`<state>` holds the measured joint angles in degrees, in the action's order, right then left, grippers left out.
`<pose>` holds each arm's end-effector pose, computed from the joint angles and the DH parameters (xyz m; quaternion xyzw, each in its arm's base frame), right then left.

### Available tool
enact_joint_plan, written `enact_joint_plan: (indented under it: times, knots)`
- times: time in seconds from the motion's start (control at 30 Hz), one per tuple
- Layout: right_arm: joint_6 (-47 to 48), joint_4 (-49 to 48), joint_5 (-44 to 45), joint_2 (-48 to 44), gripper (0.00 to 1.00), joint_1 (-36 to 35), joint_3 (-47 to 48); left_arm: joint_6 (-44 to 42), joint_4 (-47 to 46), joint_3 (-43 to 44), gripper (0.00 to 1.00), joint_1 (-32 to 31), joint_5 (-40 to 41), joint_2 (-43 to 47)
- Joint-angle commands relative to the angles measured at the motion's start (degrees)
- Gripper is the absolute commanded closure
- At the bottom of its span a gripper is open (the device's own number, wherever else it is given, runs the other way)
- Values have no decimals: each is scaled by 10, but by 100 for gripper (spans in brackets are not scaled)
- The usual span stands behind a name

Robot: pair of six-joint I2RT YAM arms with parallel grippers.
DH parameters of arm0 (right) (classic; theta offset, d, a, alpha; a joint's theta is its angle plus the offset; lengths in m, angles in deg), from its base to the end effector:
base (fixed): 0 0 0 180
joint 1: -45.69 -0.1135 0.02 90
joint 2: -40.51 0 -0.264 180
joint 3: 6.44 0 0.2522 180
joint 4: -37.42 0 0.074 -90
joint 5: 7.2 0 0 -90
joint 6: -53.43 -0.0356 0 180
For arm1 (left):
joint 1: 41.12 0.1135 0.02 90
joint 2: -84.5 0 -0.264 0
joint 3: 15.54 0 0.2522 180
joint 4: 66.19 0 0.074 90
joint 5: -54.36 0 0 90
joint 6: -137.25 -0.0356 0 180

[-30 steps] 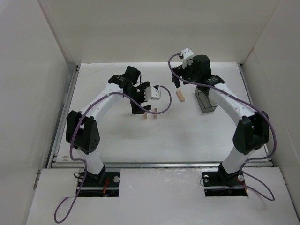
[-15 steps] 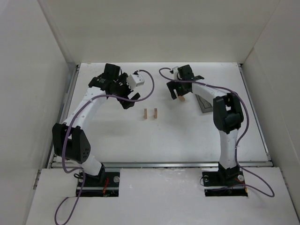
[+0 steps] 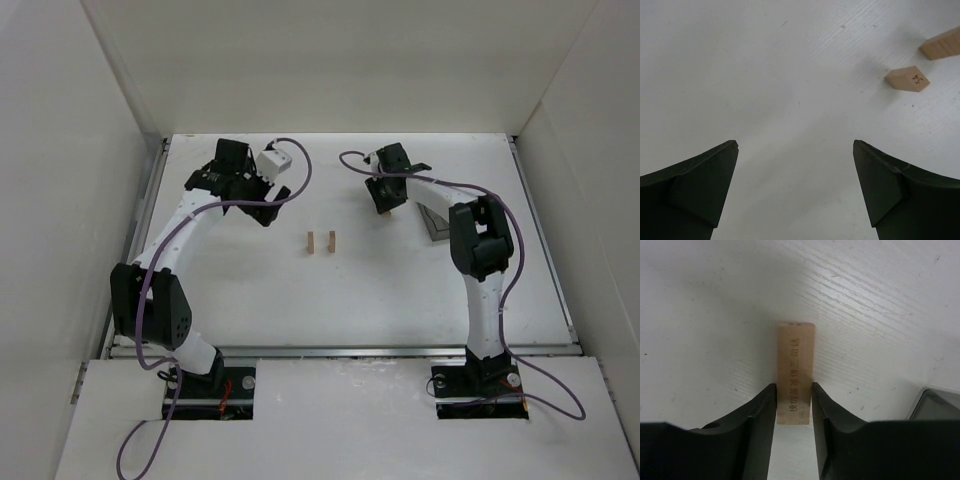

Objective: Build the wood block tower

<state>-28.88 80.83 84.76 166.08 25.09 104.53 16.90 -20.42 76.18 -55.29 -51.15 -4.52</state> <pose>0.4457 0.1662 0.1717 -0.2303 0.9332 0.0146 0.2756 0.3336 -0.0941 0.3154 0.3940 0.8208 -0.0670 0.4080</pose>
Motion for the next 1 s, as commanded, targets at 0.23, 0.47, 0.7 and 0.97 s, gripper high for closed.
enact_joint_plan:
  times: [0.23,0.47,0.7,0.97]
  knots:
    - [32,8,-10,4,100,-1,30,78,-56,-27,1,8,75,37]
    - [150,21,-121,-115,100,-8,-4,111,-86,-32,1,13,112,42]
    - [347,88,-231,-226,100,-59,-27,182,-111,-32,1,20,151,42]
    - [443,174,-204,-201,100,-145,38,275,-123,-63,1,32,224,47]
